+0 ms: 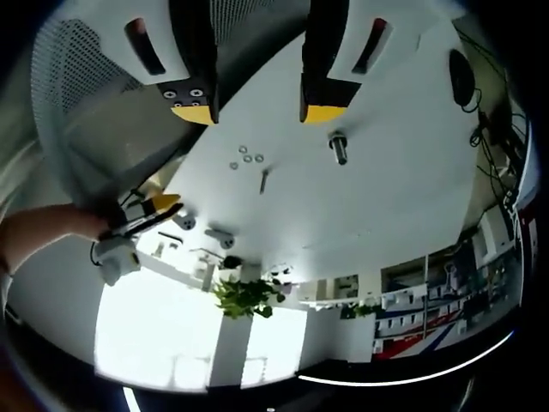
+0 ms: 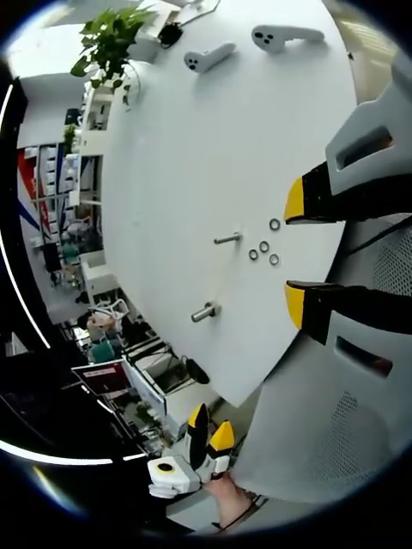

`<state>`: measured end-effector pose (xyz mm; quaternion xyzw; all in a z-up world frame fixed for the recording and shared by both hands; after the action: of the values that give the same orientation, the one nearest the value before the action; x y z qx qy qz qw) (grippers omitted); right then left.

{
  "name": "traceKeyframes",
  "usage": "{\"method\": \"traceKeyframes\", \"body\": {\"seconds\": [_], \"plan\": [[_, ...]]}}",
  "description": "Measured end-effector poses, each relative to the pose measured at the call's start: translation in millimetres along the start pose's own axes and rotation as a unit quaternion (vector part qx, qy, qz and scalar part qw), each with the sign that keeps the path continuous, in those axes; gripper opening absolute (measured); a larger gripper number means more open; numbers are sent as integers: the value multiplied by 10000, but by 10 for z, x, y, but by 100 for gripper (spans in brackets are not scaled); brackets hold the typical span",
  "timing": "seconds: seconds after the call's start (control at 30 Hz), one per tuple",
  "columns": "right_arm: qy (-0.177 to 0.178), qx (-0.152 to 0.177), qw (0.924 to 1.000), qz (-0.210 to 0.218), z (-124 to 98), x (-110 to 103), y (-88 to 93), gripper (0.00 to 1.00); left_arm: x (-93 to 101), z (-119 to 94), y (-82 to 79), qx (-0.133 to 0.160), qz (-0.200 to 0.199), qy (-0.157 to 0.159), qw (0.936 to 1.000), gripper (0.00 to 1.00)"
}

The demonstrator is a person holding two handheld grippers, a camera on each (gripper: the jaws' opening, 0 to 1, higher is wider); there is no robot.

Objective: Place the washer onto the threaded stud by aligning its center hole with the stud, sliding it down to the base, and recovering from edge contact or off-axis alignment until the washer reaches the visible bottom stop.

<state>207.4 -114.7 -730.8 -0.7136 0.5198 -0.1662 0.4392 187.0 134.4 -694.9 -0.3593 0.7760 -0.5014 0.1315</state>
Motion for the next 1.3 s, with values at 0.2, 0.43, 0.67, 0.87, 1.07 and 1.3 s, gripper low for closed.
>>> {"method": "traceKeyframes", "body": {"seconds": [0.2, 0.43, 0.67, 0.87, 1.07, 1.3], "plan": [[-102, 31, 9999, 18, 14, -47, -15, 31, -13, -2, 24, -40, -12, -10, 10000, 35], [-140, 40, 9999, 57, 20, -64, -15, 33, -8, -2, -11, 43, -69, 23, 10000, 35], [-72, -132, 9999, -50, 29, -58, 35, 34, -23, -18, -13, 77, -15, -30, 10000, 35], [-104, -239, 9994, -242, 25, -95, 14, 33, -29, -29, -14, 74, 40, -5, 10000, 35], [-123, -253, 9994, -210, 36, -102, -23, 36, -76, -52, -42, 170, 8, -123, 9998, 35], [-94, -788, 9914, -1040, 61, -126, -8, 35, -82, -66, -40, 197, 18, -157, 9997, 34]]}}
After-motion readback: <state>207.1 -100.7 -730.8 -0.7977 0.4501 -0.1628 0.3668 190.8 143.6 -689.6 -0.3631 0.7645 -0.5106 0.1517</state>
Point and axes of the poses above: the point that each gripper's makers call its tool centre point, and the gripper's own axes: z roughly forward along the fingers, x roughly to its right, y roughly out of its underside, the point moved 1 cm from there along -z, roughly backward along the fingers, and after that the axes turned 7 degrees about x, right-handed, at the moved point
